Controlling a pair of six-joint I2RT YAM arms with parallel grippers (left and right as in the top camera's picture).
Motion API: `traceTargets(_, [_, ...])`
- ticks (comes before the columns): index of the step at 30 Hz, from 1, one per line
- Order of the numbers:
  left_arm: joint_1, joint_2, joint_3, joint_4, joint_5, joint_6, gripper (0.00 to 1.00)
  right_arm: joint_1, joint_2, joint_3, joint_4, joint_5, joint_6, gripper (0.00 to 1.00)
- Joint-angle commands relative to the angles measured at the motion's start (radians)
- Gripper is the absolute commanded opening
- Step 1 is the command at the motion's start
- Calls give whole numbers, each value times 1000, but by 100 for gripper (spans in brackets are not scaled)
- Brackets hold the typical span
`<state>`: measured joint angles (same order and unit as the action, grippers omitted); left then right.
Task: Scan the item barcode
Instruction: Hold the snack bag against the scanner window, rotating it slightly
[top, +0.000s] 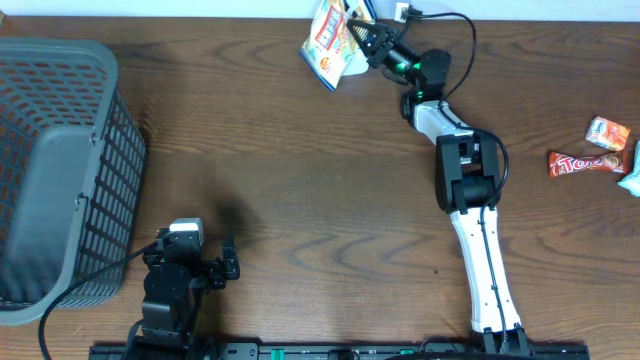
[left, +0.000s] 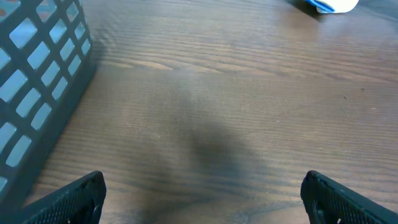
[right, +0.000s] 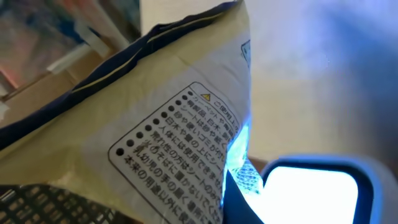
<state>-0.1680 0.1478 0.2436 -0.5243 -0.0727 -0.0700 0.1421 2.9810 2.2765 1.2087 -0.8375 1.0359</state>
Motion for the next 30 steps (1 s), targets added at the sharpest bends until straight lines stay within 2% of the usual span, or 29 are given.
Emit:
traceTargets(1, [2,-6,14,1,10,17,99,-24,-5,16,24,24,35,1])
traceTargets(6, [2,-6,14,1,10,17,99,-32,-5,36,38,39,84,1])
traceTargets(11, [2,-6,14,1,10,17,99,-39,-5,129,34,45,164,1])
traceTargets(13, [2,-6,14,1,10,17,99,-40,-5,174,18,52,137,1])
traceTargets(16, [2,-6,14,1,10,17,99,-43,-5,227,-101,77,102,1])
traceTargets(23, [2,-6,14,1,10,17,99,-42,-5,241,-311,69,-53,1])
traceTargets(30, [2,-6,14,1,10,17,99,-31,-5,241,-364,68,-163,1])
